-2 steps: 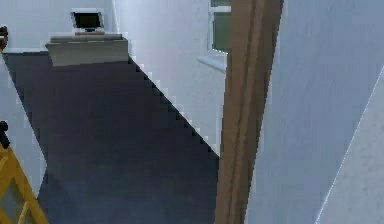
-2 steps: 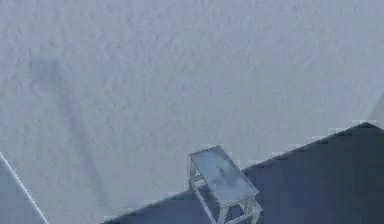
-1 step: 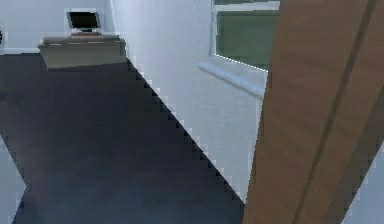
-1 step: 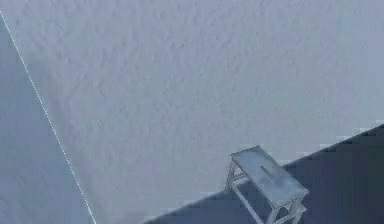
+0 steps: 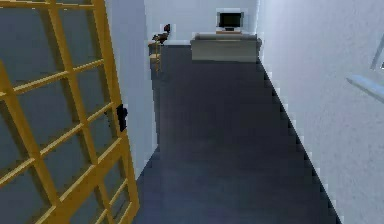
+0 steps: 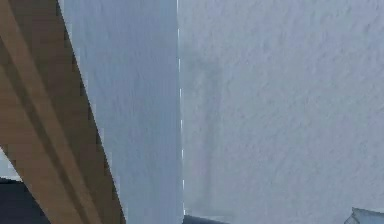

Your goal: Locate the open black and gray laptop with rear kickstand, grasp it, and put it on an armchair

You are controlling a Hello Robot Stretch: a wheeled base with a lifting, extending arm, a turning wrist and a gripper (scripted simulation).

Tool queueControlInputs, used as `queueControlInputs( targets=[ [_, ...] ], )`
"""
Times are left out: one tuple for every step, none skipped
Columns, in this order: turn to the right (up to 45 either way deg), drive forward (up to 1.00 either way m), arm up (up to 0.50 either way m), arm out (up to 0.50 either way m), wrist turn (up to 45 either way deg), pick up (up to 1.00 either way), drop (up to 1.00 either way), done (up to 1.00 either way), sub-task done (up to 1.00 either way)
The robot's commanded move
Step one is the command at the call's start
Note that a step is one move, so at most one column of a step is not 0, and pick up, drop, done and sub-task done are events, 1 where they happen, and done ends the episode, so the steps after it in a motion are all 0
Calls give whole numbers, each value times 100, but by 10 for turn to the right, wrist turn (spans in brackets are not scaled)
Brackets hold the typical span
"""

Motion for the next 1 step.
queueControlInputs(
  targets=[
    [0,100,0,0,0,0,0,0,0]
  ],
)
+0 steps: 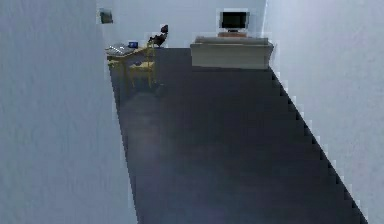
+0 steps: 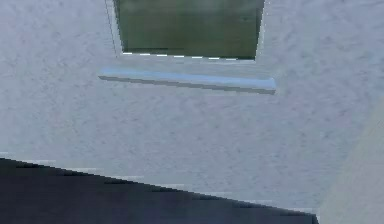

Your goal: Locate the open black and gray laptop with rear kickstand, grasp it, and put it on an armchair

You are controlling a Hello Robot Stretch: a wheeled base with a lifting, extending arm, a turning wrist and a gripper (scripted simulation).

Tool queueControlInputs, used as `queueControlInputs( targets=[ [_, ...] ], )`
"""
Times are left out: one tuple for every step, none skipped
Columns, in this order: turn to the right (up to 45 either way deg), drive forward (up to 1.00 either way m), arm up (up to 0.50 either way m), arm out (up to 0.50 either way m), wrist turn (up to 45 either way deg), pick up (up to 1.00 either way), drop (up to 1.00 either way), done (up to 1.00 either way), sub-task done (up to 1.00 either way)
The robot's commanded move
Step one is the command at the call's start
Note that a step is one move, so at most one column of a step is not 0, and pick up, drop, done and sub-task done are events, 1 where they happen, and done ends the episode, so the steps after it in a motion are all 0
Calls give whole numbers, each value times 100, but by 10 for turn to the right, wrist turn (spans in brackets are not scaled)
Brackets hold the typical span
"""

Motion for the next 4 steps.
queueControlInputs(
  targets=[
    [0,30,0,0,0,0,0,0,0],
    [450,0,0,0,0,0,0,0,0],
    [450,0,0,0,0,0,0,0,0],
    [30,0,0,0,0,0,0,0,0]
  ],
)
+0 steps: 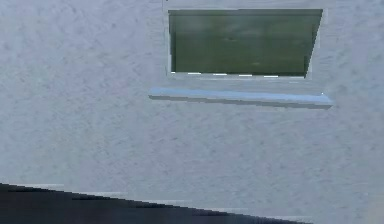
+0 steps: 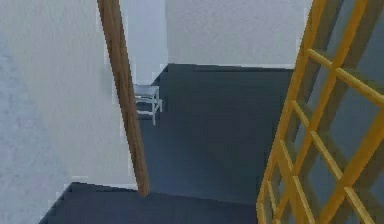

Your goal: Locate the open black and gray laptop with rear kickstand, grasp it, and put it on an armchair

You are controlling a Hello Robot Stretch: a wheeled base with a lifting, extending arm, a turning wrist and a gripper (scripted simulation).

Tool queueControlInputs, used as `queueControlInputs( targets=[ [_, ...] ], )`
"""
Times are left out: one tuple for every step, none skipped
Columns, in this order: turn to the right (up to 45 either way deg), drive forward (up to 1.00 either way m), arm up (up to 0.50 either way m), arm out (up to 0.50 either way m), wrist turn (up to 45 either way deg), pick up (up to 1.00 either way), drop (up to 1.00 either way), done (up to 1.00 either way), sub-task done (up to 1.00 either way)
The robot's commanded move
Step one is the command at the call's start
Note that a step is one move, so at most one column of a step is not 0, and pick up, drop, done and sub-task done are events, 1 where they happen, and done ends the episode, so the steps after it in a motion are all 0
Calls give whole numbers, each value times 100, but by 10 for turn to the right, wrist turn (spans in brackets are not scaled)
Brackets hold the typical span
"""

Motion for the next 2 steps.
queueControlInputs(
  targets=[
    [0,10,0,0,0,0,0,0,0],
    [-450,0,0,0,0,0,0,0,0]
  ],
)
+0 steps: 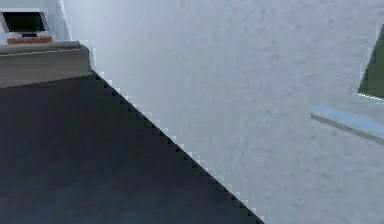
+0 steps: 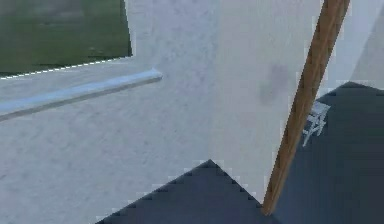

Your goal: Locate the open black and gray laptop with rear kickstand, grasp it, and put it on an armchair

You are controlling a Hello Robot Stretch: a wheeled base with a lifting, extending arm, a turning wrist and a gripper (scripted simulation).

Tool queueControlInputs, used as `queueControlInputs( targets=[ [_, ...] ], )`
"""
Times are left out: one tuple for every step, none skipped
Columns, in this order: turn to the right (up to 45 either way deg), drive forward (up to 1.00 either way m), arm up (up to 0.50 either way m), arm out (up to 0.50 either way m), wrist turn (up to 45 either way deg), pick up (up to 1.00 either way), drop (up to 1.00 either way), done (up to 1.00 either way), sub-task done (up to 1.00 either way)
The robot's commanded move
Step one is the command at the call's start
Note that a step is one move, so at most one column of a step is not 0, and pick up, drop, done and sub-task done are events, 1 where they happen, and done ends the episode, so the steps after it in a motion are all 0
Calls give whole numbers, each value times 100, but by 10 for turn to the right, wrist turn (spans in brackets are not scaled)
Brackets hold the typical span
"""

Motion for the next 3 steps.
queueControlInputs(
  targets=[
    [-390,0,0,0,0,0,0,0,0],
    [0,85,0,0,0,0,0,0,0],
    [-150,0,0,0,0,0,0,0,0]
  ],
)
